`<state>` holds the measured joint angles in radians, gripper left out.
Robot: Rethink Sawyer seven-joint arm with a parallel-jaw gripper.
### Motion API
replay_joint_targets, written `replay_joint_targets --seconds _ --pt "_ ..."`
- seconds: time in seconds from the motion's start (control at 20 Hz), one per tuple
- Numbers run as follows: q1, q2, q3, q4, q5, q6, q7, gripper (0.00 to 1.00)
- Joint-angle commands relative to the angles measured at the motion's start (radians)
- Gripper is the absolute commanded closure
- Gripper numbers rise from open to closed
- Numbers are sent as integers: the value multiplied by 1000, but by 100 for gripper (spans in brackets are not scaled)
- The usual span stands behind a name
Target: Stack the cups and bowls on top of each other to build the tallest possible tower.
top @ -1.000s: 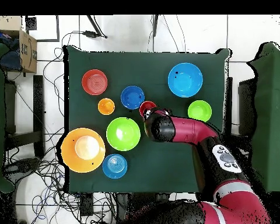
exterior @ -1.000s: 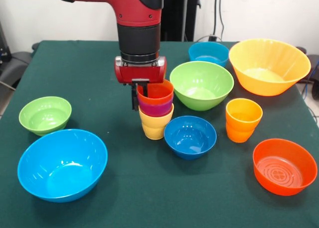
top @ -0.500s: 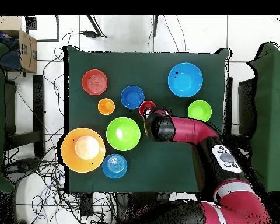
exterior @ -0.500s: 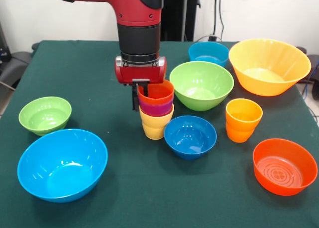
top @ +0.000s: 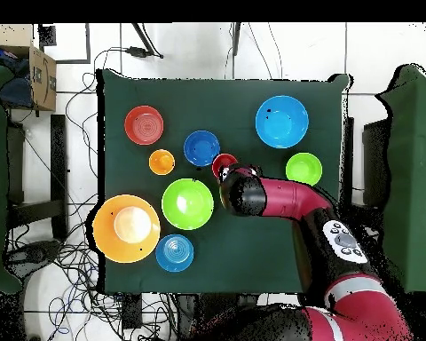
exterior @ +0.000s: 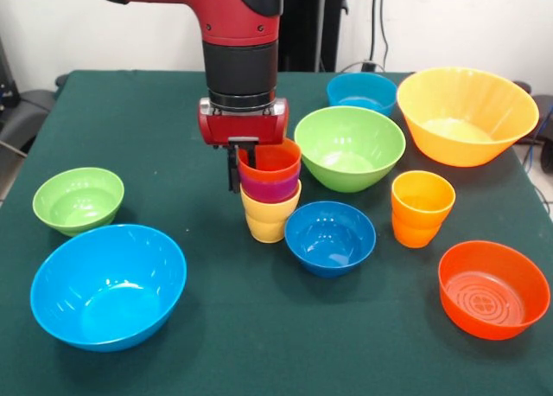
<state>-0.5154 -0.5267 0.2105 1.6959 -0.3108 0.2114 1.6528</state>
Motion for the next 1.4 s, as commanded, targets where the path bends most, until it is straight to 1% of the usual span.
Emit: replay_joint_targets --seconds 0.05,0.55,0.8,1.0,1.2,1.4 --pt "-14 27 8 12 -68 -21 50 100" --pt "-54 3 16 -3 -84 37 -11 100" --pt "-95 -10 36 0 -96 61 -51 100" --pt "-117 -29 51 -2 -99 97 -77 100" --pt "-125 -2 68 -22 -109 95 -76 100" --pt "-123 1 73 -17 -114 90 -62 100"
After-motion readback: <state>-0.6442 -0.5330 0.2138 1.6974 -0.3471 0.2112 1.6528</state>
